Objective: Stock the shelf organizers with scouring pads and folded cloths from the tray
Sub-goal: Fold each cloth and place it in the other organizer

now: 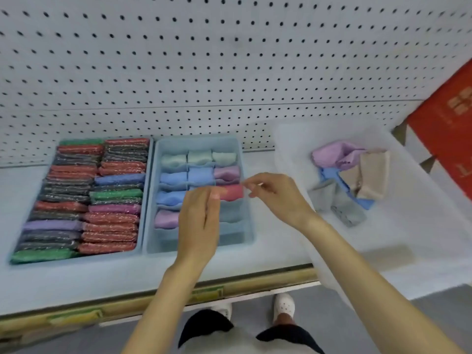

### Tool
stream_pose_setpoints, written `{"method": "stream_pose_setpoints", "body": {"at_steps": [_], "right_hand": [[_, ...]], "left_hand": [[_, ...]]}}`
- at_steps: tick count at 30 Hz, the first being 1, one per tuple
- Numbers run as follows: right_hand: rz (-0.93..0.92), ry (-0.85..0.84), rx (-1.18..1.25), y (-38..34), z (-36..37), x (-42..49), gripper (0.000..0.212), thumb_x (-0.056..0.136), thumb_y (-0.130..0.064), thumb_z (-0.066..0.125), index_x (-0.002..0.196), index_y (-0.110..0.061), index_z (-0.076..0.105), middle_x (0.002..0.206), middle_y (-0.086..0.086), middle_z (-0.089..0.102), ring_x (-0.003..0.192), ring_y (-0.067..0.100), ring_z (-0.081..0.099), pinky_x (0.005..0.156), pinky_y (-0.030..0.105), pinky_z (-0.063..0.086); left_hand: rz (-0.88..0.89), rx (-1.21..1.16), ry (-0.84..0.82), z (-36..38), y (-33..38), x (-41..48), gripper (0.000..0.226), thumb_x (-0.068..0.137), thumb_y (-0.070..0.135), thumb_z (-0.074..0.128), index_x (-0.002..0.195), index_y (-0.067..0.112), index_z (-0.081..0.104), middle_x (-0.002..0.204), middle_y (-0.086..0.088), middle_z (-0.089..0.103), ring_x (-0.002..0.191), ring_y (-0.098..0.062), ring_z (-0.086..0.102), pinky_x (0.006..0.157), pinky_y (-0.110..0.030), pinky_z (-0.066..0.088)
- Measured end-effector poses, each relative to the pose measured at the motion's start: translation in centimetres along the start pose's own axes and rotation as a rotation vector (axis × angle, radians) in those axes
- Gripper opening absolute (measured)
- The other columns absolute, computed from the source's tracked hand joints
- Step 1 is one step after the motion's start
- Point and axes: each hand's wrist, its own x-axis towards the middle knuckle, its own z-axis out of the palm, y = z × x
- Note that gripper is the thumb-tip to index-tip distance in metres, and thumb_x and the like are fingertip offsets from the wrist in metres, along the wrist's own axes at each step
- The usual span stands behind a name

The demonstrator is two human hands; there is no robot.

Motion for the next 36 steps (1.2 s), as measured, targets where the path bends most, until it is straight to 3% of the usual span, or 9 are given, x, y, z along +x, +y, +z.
{"method": "stream_pose_setpoints", "body": {"at_steps": [5, 9, 13, 16, 21, 25, 30, 33, 36], "right_hand": [[0.212, 0.308, 0.136, 7.5, -12.2, -4.6, 0.022, 0.088, 0.001, 0.061, 0.084, -0.020, 0.068, 0.085, 0.000, 0.069, 0.073, 0.016, 0.066, 0.083, 0.034, 0.051], [0.432, 0.187, -0.149, 15.5, -17.9, -6.7, 0.017, 0.082, -0.005, 0.070, 0.082, -0.022, 0.066, 0.093, 0.001, 0.068, 0.080, 0.016, 0.060, 0.070, 0.017, 0.043], [0.343, 0.107, -0.054, 19.0, -18.6, -4.0, 0.010, 0.085, -0.004, 0.066, 0.084, -0.013, 0.070, 0.081, -0.005, 0.064, 0.070, -0.001, 0.057, 0.065, 0.007, 0.040], [0.295, 0.102, -0.123, 20.3, -18.2, 0.2, 0.018, 0.090, -0.016, 0.059, 0.073, -0.019, 0.060, 0.077, 0.000, 0.061, 0.075, 0.013, 0.055, 0.074, 0.030, 0.045], [0.091, -0.163, -0.324, 21.6, -17.4, 5.4, 0.012, 0.090, -0.028, 0.060, 0.097, -0.018, 0.061, 0.102, 0.002, 0.058, 0.101, 0.019, 0.052, 0.091, 0.034, 0.041], [-0.128, -0.530, -0.521, 22.1, -19.1, 6.7, 0.038, 0.077, -0.025, 0.076, 0.113, -0.019, 0.066, 0.108, 0.002, 0.058, 0.104, 0.017, 0.048, 0.090, 0.026, 0.033], [-0.185, -0.427, -0.356, 22.6, -18.6, 6.5, 0.014, 0.070, -0.003, 0.078, 0.082, -0.006, 0.071, 0.084, 0.013, 0.068, 0.085, 0.031, 0.063, 0.079, 0.044, 0.048], [-0.012, -0.446, -0.078, 20.1, -19.6, 5.4, 0.020, 0.082, -0.012, 0.072, 0.079, 0.003, 0.059, 0.070, 0.005, 0.057, 0.067, 0.017, 0.053, 0.067, 0.035, 0.043], [0.121, -0.458, 0.362, 15.1, -22.5, 2.7, 0.018, 0.089, -0.012, 0.064, 0.085, 0.003, 0.056, 0.067, 0.001, 0.055, 0.066, 0.011, 0.053, 0.063, 0.026, 0.041]], "left_hand": [[0.110, -0.105, -0.274, 10.4, 7.5, -1.3, 0.042, 0.094, 0.045, 0.028, 0.102, 0.022, 0.063, 0.105, 0.007, 0.064, 0.100, -0.004, 0.052, 0.090, -0.006, 0.030], [0.125, 0.054, -0.384, 15.8, 9.2, -1.3, 0.038, 0.092, 0.052, 0.016, 0.107, 0.037, 0.049, 0.105, 0.028, 0.049, 0.105, 0.021, 0.037, 0.105, -0.002, 0.000], [0.138, 0.273, -0.267, 17.8, 7.8, -1.7, 0.047, 0.098, 0.046, 0.022, 0.116, 0.021, 0.058, 0.115, 0.011, 0.058, 0.123, 0.011, 0.036, 0.112, -0.009, 0.001], [0.125, 0.316, -0.252, 18.1, 8.2, -1.8, 0.057, 0.098, 0.050, 0.023, 0.123, 0.012, 0.057, 0.121, 0.003, 0.058, 0.121, 0.021, 0.023, 0.110, -0.006, 0.000], [0.147, 0.364, -0.247, 18.2, 8.6, -1.9, 0.063, 0.099, 0.053, 0.016, 0.122, 0.012, 0.058, 0.121, 0.010, 0.051, 0.121, 0.032, 0.011, 0.110, -0.005, 0.001], [0.057, 0.373, -0.266, 18.4, 7.7, -1.9, 0.064, 0.097, 0.060, 0.014, 0.121, 0.021, 0.058, 0.126, 0.007, 0.058, 0.128, 0.014, 0.029, 0.115, -0.014, 0.006], [0.032, 0.349, -0.229, 18.5, 8.5, -1.9, 0.058, 0.098, 0.055, 0.019, 0.117, 0.019, 0.061, 0.122, 0.015, 0.055, 0.125, 0.027, 0.021, 0.111, -0.008, 0.004], [-0.134, 0.230, -0.221, 18.7, 10.2, -1.6, 0.042, 0.100, 0.050, 0.025, 0.119, 0.029, 0.055, 0.121, 0.028, 0.045, 0.116, 0.038, 0.011, 0.105, 0.000, 0.003], [-0.291, 0.031, -0.079, 19.2, 12.0, -1.8, 0.041, 0.095, 0.056, 0.030, 0.122, 0.035, 0.053, 0.130, 0.024, 0.049, 0.126, 0.017, 0.034, 0.103, -0.002, 0.020]]}}
